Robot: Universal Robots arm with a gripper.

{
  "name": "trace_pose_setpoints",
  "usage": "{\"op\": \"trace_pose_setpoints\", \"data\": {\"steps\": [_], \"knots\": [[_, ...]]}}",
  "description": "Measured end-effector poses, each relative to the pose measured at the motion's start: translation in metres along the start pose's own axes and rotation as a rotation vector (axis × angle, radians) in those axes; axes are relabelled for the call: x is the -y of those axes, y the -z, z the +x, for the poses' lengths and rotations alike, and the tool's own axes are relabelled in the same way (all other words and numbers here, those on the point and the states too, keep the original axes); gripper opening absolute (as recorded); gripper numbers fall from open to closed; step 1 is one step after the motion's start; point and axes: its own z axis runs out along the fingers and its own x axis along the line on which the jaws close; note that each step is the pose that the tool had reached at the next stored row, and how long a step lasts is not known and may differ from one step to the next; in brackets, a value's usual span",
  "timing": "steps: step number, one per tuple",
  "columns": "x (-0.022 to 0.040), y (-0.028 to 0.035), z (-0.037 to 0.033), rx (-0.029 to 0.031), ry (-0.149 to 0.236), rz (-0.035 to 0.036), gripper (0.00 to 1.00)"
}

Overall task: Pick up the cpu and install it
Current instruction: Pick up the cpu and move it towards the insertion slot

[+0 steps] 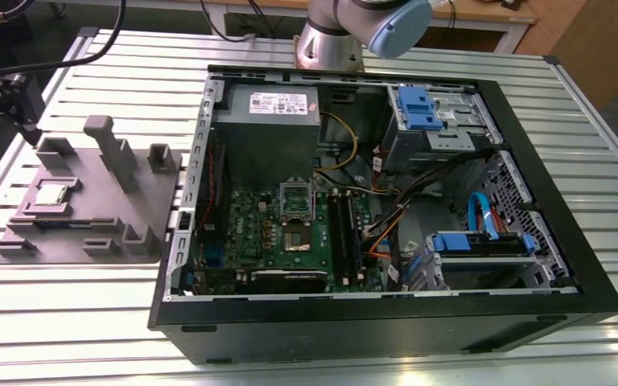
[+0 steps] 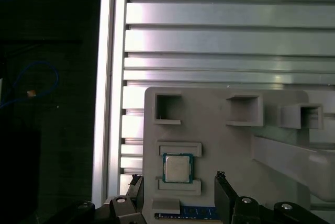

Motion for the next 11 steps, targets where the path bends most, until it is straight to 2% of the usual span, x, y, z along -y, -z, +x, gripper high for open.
{"op": "trace_pose_setpoints", "data": {"steps": [11], "knots": [[0.0007, -0.0033, -0.0001, 0.0002, 0.0, -0.0001, 0.65]]}}
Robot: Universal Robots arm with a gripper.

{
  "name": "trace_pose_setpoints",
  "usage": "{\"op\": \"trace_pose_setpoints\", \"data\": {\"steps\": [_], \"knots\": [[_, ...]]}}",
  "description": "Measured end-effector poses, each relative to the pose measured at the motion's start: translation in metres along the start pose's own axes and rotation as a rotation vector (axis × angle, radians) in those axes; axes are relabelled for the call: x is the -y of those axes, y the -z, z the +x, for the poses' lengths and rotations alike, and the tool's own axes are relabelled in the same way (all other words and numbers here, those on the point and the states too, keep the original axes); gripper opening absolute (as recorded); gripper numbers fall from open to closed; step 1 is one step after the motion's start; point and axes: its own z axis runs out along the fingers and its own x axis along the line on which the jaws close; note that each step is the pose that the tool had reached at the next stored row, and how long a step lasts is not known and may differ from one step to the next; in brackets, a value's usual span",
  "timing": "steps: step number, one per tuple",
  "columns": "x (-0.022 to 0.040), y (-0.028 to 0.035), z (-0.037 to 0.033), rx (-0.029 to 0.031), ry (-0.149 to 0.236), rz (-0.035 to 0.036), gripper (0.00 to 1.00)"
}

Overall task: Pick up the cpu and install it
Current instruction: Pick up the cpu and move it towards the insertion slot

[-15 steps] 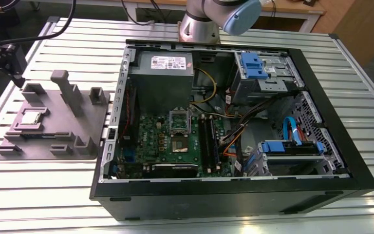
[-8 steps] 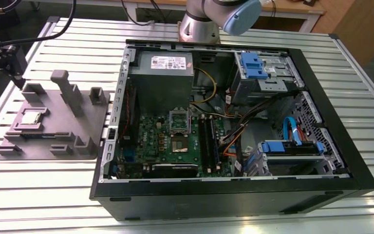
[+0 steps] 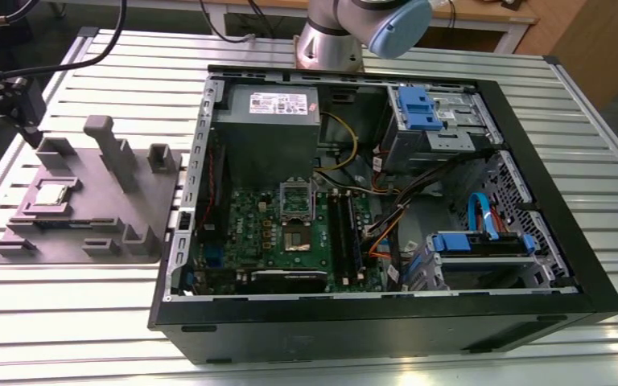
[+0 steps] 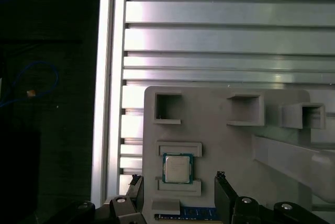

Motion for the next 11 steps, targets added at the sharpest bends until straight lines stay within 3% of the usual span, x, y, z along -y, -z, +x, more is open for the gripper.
{"op": "trace_pose_setpoints", "data": {"steps": [11], "knots": [[0.0007, -0.002, 0.0, -0.0002, 0.0, 0.0001, 0.65]]}}
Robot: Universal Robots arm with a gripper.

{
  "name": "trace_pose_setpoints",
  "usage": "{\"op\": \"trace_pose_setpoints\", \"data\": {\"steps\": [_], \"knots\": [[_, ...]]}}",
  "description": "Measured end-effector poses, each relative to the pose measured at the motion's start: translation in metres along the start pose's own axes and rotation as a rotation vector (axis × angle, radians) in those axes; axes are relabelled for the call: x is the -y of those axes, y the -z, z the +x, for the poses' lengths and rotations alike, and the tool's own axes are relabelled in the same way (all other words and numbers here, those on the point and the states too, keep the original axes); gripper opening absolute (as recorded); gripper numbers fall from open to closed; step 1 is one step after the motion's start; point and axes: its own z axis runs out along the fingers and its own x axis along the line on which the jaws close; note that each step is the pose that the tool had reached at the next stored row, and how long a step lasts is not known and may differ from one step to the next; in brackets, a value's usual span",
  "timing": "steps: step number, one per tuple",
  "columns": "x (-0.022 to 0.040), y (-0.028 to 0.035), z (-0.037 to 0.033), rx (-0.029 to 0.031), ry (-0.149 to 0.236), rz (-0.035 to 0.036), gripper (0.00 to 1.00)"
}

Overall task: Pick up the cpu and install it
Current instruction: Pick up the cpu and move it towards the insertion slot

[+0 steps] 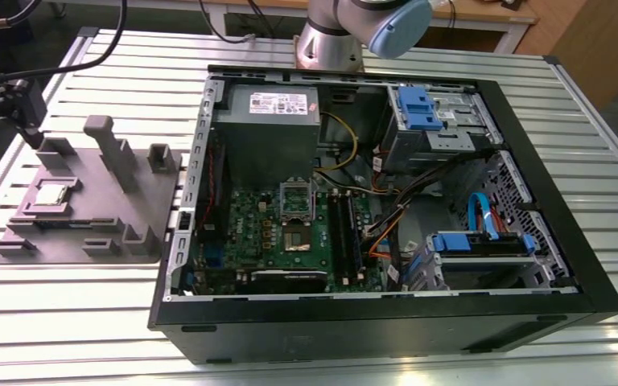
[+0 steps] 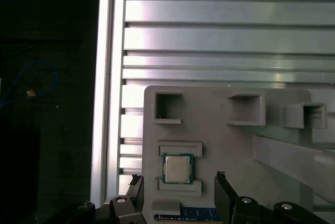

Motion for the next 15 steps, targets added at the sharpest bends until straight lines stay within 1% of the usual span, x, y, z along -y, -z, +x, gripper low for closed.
{"op": "trace_pose_setpoints", "data": {"steps": [15], "knots": [[0.0015, -0.0029, 0.0, 0.0001, 0.0, 0.0, 0.65]]}}
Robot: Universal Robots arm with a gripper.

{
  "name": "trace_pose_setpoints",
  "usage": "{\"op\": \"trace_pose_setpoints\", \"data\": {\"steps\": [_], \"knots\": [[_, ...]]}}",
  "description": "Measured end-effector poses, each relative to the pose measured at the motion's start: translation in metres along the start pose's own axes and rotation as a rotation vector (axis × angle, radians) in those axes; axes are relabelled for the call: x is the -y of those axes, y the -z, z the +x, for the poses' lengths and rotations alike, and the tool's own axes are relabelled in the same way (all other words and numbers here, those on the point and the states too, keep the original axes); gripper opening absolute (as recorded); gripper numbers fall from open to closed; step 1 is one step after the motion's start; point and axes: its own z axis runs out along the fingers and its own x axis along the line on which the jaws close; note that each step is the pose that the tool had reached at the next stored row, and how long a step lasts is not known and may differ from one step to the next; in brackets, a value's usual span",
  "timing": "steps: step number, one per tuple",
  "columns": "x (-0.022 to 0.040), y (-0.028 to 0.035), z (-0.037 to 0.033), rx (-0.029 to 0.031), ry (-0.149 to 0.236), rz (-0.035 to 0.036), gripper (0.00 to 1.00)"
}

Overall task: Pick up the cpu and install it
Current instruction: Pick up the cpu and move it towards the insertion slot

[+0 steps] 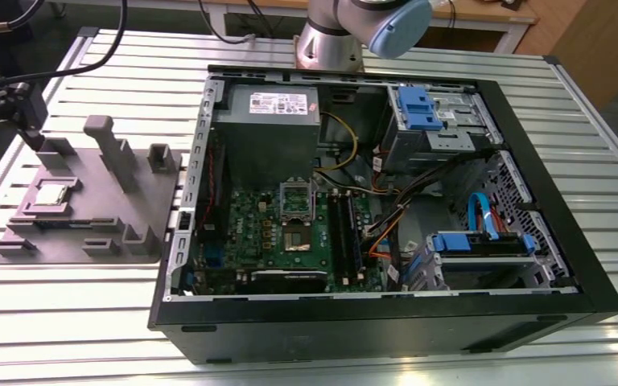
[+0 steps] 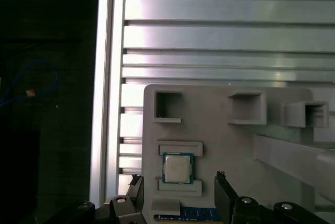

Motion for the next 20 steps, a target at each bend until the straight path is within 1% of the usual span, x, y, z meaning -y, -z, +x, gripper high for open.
{"op": "trace_pose_setpoints", "data": {"steps": [20], "knots": [[0.0019, -0.0035, -0.0001, 0.0, 0.0, 0.0, 0.65]]}}
